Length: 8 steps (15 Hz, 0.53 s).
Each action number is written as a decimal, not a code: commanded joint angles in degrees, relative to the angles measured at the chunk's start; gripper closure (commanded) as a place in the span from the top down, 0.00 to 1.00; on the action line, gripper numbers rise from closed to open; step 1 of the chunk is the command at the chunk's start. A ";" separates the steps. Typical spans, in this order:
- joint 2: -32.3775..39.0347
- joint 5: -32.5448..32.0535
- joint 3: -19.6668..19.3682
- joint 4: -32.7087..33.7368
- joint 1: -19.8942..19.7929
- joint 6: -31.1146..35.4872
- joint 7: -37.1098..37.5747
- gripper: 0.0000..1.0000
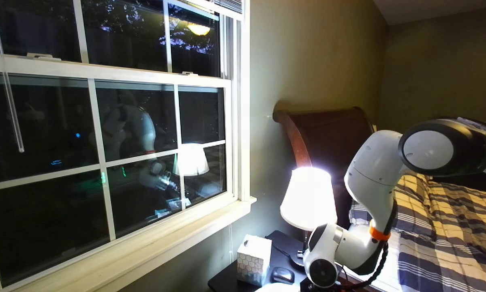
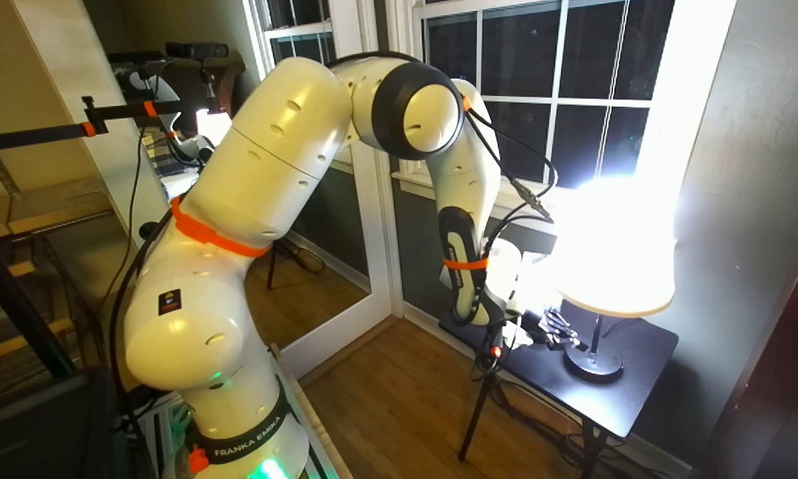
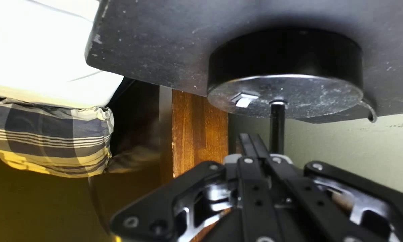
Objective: Turn on the lamp
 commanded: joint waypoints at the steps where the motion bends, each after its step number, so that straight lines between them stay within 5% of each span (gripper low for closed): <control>1: -9.04 1.14 0.08 -9.65 -0.92 6.55 -4.80 0.00; 4: -16.42 1.12 -0.39 -16.35 -2.09 15.83 -12.59 0.00; 5: -19.57 0.99 -0.67 -18.61 -2.75 19.91 -15.23 0.26; 8: -28.06 4.36 -2.85 -23.26 -4.71 34.38 -26.53 0.40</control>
